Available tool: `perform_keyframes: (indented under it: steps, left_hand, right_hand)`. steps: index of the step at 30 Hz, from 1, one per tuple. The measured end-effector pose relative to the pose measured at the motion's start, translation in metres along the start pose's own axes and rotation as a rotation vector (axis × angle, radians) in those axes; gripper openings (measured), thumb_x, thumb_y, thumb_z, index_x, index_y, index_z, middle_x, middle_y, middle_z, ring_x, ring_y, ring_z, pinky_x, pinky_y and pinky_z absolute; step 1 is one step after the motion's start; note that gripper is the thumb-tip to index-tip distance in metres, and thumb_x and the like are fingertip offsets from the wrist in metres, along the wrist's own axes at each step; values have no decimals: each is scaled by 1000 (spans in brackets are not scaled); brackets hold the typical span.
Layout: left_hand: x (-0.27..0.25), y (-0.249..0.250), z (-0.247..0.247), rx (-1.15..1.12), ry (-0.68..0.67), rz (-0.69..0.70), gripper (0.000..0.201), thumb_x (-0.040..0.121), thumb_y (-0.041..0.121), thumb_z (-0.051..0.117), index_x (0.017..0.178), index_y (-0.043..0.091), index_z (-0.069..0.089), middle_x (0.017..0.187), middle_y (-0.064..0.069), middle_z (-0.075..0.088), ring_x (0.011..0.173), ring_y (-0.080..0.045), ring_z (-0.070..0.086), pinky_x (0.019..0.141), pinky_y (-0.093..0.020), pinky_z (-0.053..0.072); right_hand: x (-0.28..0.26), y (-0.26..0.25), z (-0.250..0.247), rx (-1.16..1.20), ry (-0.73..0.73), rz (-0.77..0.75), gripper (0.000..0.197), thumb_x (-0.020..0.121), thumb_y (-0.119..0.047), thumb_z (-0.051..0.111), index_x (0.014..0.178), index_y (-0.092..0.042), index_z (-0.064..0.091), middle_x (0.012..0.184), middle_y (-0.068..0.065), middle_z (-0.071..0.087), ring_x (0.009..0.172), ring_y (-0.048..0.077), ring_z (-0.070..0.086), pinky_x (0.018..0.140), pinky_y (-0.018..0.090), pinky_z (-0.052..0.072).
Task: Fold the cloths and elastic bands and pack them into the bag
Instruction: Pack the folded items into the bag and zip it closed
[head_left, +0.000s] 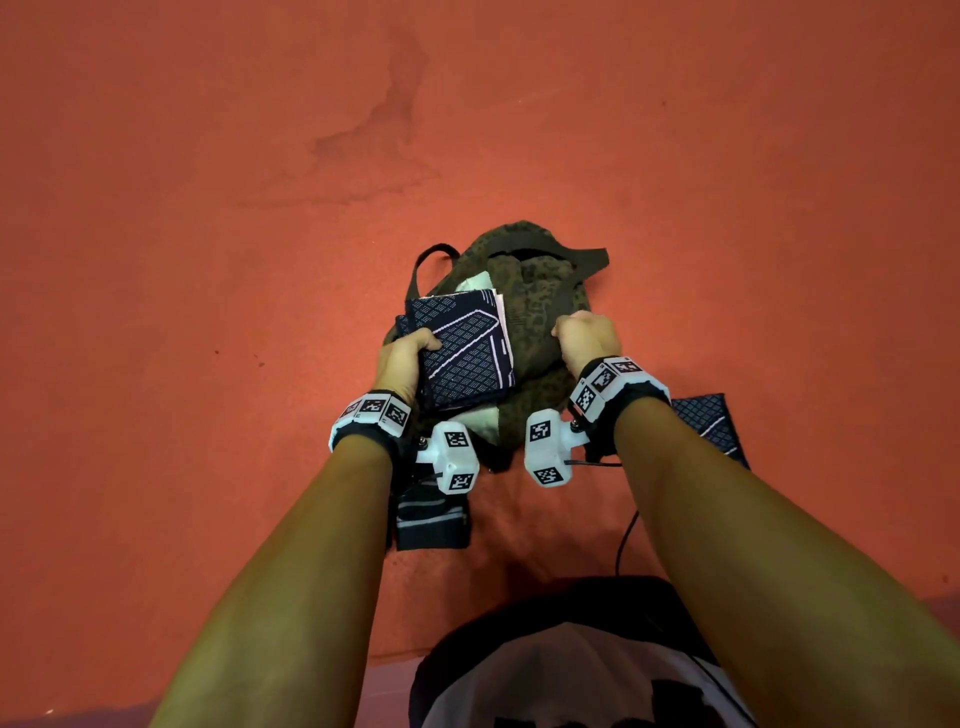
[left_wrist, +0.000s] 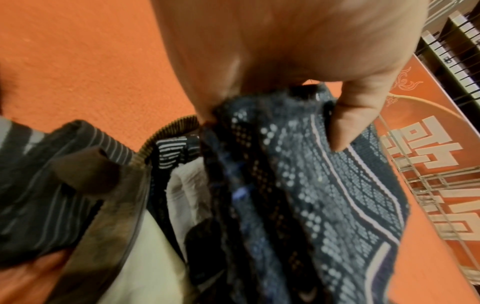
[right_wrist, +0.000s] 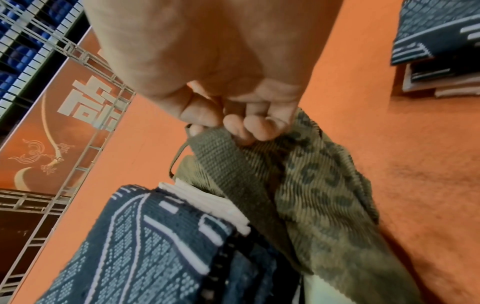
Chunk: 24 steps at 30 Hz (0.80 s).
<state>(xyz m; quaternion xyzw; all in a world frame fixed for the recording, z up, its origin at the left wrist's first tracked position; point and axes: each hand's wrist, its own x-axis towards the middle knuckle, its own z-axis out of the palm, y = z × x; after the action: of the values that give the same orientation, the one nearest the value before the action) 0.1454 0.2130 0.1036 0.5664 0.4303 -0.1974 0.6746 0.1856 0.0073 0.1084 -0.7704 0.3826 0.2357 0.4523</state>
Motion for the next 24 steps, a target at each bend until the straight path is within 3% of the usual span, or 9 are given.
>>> perform_keyframes:
  steps: [2,5,9,11,13,16,18,20,24]
  left_hand:
    - [2,-1,1,32,31,19,53,56,17,68,108,8,66,93,-14,75,81,-32,70,79,-46,59]
    - [7,-4,-2,71,65,14,28,78,12,68,106,12,65,95,-10,74,87,-28,71,85,-41,59]
    - [16,-3,-5,158,62,70,12,87,13,70,97,16,64,95,-6,72,84,-22,69,86,-35,56]
    - [19,-3,-8,186,77,100,17,86,16,72,102,14,67,97,-7,73,81,-20,69,85,-34,56]
    - [22,-3,-13,212,117,120,25,84,31,73,102,14,71,97,-7,75,85,-22,71,88,-36,57]
    - [26,-5,-24,259,271,154,35,85,50,62,75,17,69,86,-8,74,78,-23,69,79,-32,55]
    - [35,-12,-34,292,360,145,41,77,59,54,65,21,66,94,-11,74,88,-27,68,85,-37,54]
    - [40,-17,-40,347,332,81,35,72,56,54,78,27,73,109,-11,70,103,-31,65,98,-45,50]
    - [30,-14,-33,404,152,56,31,95,14,50,119,12,70,115,-9,69,110,-26,63,105,-38,47]
  right_hand:
    - [-3,7,-3,-31,18,-91,15,85,-27,63,75,-18,55,86,2,61,81,24,56,69,27,38]
    - [-7,7,0,-138,94,-229,12,79,-20,69,74,-22,58,98,1,61,79,20,57,68,25,38]
    - [-16,-6,10,-159,12,-428,11,79,-12,64,74,-22,65,68,-8,61,62,11,53,60,21,37]
    - [-23,-12,19,-209,-71,-498,11,80,-14,62,78,-23,68,66,-10,62,59,7,53,57,21,38]
    - [-22,-12,28,-280,-76,-530,12,82,-16,62,86,-26,68,85,-7,61,67,9,54,63,21,42]
    - [-20,-6,34,-420,-25,-543,19,86,-21,63,104,-27,67,115,-4,43,81,15,54,75,27,48]
    - [-17,-2,35,-474,-33,-533,24,87,-21,62,111,-22,67,130,-4,38,92,18,57,81,27,47]
    - [-16,1,35,-500,-50,-518,27,90,-20,61,116,-17,67,142,-7,39,108,18,56,87,24,42]
    - [-17,2,32,-433,-6,-503,30,90,-18,58,118,-16,67,137,-8,53,118,18,55,96,21,38]
